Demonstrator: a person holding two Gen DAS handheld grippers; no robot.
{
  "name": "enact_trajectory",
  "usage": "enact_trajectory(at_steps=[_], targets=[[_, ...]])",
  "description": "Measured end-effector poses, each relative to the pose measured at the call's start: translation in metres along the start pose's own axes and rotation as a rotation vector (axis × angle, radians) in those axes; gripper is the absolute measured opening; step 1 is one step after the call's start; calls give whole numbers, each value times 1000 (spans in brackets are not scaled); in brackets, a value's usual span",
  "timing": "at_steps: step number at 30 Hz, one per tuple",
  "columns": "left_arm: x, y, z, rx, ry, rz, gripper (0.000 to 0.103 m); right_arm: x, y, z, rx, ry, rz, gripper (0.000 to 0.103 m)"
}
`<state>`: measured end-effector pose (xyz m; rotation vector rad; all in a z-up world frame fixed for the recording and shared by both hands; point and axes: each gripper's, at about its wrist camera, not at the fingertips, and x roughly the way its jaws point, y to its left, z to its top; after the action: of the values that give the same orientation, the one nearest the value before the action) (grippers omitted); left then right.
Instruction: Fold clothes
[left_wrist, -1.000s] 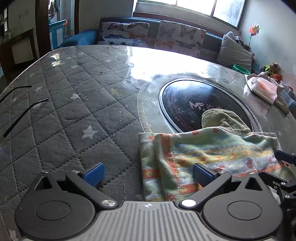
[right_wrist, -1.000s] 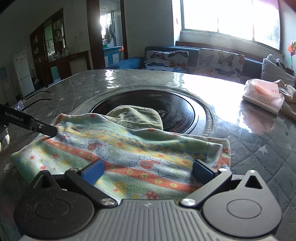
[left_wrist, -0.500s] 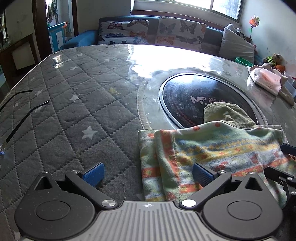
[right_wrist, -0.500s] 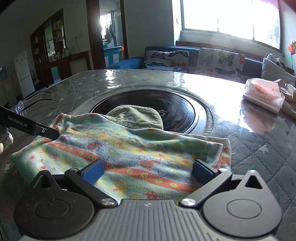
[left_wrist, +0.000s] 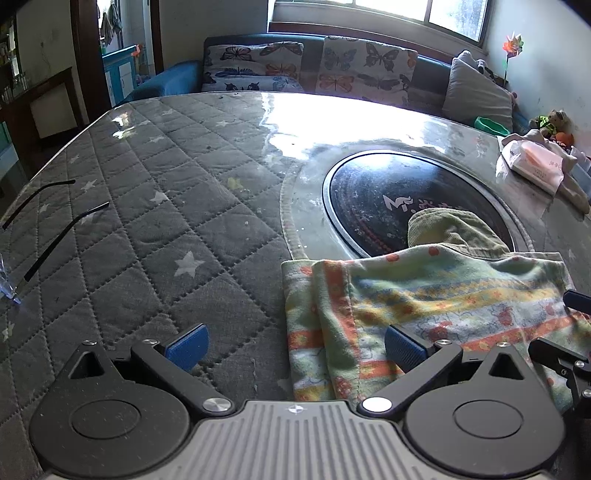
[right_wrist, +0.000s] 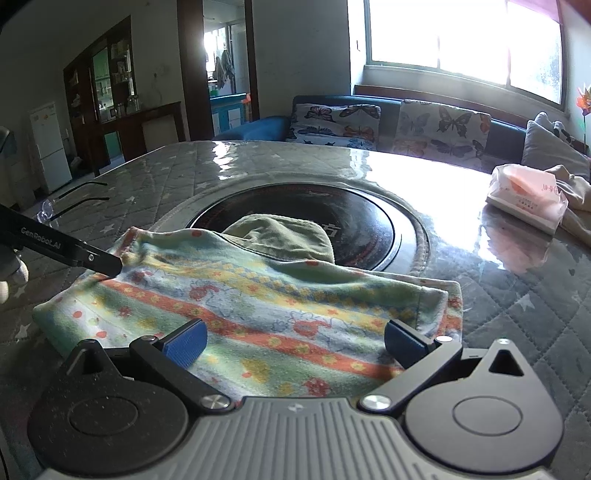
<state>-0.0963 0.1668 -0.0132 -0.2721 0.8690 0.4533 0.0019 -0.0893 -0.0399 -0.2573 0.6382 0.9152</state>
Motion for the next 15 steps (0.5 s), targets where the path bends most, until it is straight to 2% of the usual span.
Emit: enact_trajectory(at_steps=[4,15], targets=[[-3,-3,-1,4,-2,3,103,-6,4,0,-2,-16,-6,103],[-19,-11,-5,18,-37,16,103,-18,12,7,13,-26,44,103]])
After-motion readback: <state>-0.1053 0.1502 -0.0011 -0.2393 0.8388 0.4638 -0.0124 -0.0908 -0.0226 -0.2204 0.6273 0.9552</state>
